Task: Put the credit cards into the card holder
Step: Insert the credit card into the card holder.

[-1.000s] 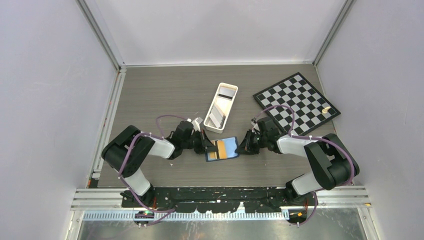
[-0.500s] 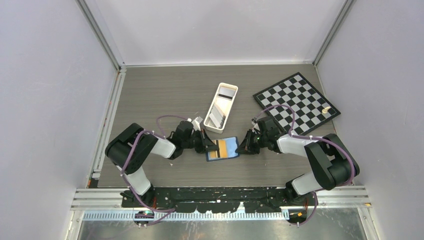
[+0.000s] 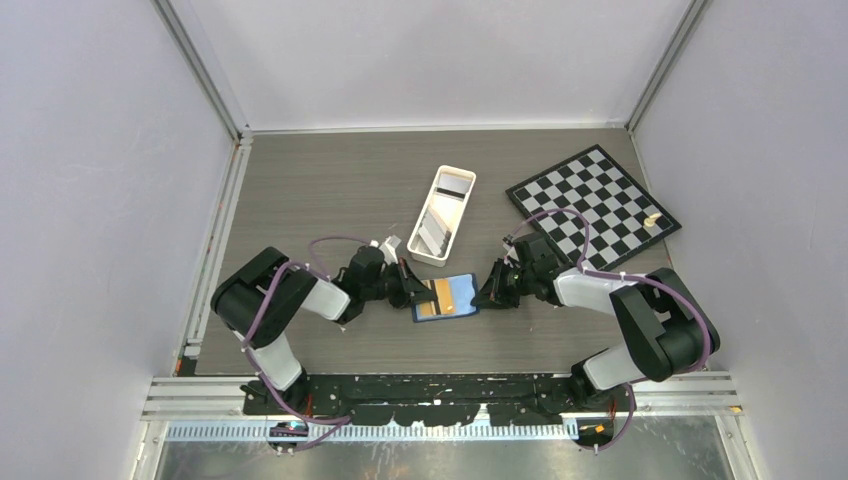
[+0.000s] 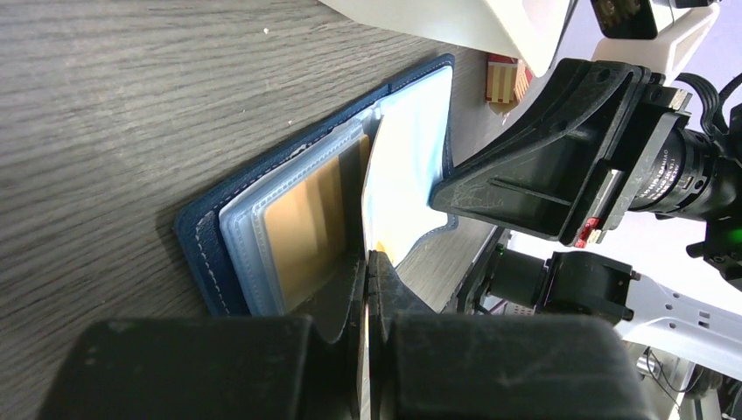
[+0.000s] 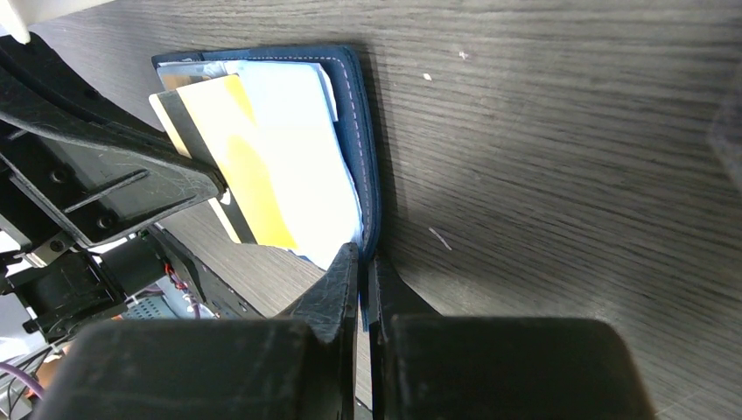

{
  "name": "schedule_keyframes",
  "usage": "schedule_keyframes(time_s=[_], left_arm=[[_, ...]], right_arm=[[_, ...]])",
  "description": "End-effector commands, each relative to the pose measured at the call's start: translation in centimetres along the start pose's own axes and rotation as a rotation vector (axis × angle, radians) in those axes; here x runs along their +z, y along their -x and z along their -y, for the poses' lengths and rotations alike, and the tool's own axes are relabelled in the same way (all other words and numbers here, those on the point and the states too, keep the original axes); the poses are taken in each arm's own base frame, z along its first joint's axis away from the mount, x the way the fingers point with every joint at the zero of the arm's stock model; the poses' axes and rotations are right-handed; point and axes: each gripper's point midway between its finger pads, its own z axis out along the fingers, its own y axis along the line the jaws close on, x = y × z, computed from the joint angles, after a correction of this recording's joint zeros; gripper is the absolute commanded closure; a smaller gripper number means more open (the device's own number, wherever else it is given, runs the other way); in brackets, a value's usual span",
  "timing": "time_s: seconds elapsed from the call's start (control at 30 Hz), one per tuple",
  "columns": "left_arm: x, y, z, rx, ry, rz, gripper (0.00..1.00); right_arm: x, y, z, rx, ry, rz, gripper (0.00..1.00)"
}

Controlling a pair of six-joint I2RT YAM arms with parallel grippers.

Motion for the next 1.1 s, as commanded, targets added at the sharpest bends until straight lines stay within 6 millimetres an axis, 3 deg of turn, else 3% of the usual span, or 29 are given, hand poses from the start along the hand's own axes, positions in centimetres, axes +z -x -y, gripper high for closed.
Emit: schedule_keyframes(time_s=[0.0, 1.07], left_arm=[[-0.7, -0.3, -3.4, -0.017, 0.136, 0.027, 1.0], [1.3, -1.3, -4.1, -0.078, 0.105, -0.023, 1.0]], right_arm=[[-0.3, -0.4, 1.4, -0.02, -0.072, -0.004, 1.0], [-0.4, -0.2, 0.7, -0.028, -0.056, 0.004, 1.0]])
